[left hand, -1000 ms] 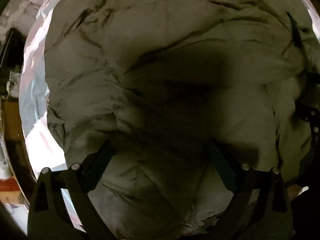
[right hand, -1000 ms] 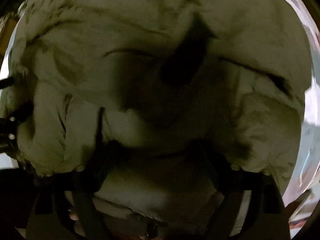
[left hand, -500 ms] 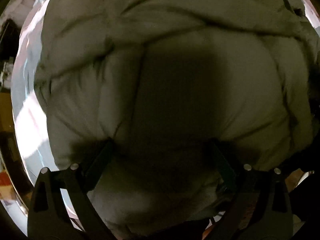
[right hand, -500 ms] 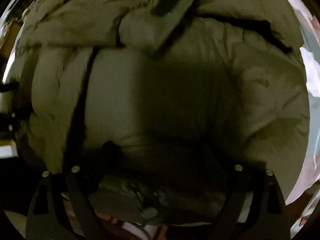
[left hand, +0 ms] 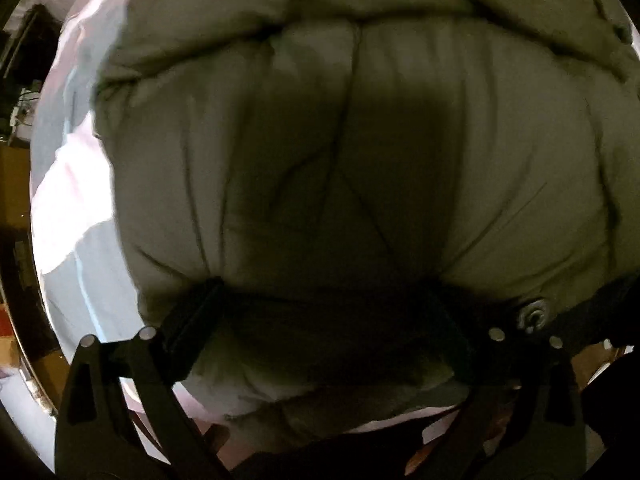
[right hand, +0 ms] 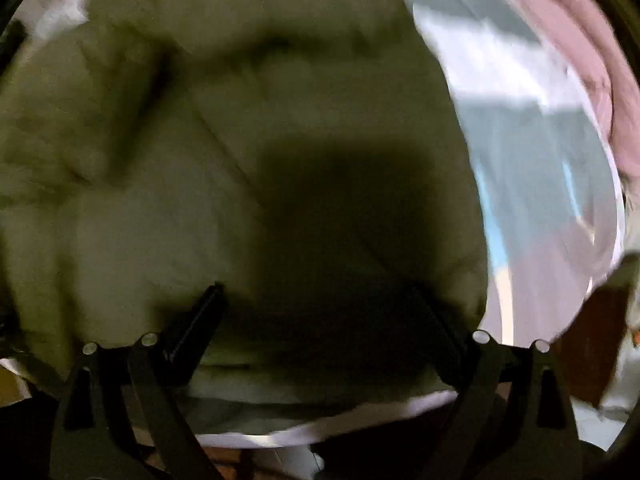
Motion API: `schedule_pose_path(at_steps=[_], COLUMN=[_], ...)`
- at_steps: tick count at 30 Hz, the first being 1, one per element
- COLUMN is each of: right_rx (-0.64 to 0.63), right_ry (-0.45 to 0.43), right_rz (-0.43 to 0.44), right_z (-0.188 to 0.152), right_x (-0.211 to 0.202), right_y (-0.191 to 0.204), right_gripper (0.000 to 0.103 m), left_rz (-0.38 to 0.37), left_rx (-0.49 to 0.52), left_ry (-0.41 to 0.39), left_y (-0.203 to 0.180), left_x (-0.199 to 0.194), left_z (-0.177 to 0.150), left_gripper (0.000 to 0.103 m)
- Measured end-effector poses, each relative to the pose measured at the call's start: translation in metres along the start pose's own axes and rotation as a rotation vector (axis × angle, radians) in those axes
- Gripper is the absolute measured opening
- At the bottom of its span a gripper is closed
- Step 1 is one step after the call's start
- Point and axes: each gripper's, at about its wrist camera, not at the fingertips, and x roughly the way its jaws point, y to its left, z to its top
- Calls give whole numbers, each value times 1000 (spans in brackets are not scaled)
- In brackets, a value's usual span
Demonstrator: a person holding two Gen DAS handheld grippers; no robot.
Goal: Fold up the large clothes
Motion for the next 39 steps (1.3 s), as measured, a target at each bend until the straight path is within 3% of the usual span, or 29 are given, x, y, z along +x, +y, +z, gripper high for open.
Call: schedule_pose_path(at_steps=[3, 6, 7, 8, 13, 14, 15, 18, 19, 21, 23, 25, 27, 31, 33, 35, 37, 38, 39], right_rx=[-75, 48, 62, 59, -71, -81, -103, -162, -171, -168, -142, -188, -192, -82, 22, 77, 0, -82, -165], right_ry=[-52, -185, -234, -277, -332, -345, -364, -374, -359, -282, -142, -119, -171, -393, -428, -351, -163, -150, -200], right_rz=[-61, 118, 159, 183, 315, 317, 312, 262, 229, 173, 237, 218, 194, 253, 212, 186, 78, 9, -54], right_z=[8, 31, 44, 54, 104, 96, 115, 148, 143, 148, 157, 160, 164, 177, 197, 218, 229, 227, 221], right_x=[-7, -40, -62, -74, -106, -99, -102, -86, -78, -44, -4, 4, -14, -59, -61, -37, 12, 25, 27], right_y=[13, 3, -21, -19, 52, 96, 106, 147, 166, 179, 181, 187, 184, 157, 133, 115, 114, 121, 130], right_gripper=[100, 100, 100, 100, 100, 100, 100, 100, 100, 100, 102, 102, 102, 102, 102, 102, 102, 102, 102], left_rz=[18, 3, 1, 2, 1, 13, 21, 9, 25, 67, 17, 28, 31, 23, 2, -15, 17, 33, 47], left_rx=[2, -18, -32, -50, -195, -226, -258, -311, -316, -343, -342, -293, -282, -313, -327, -313, -280, -257, -243], left_ry=[-8, -147, -216, -259, -433, -459, -465, -468, -458, -358, -229, -229, -269, -424, -427, -357, -233, -211, -207], left_y=[-3, 0, 2, 5, 29, 29, 27, 35, 39, 47, 49, 47, 48, 52, 53, 49, 43, 39, 37], left_x=[-10, -45, -62, -71, -101, -106, -108, -84, -81, -54, -20, -21, -37, -69, -68, -51, -28, -20, -21], left_z=[0, 6, 11, 15, 82, 92, 101, 131, 145, 159, 158, 157, 154, 147, 154, 161, 167, 167, 168], left_gripper=[101, 101, 101, 101, 101, 101, 101, 101, 101, 101, 101, 101, 101, 101, 101, 101, 101, 101, 101])
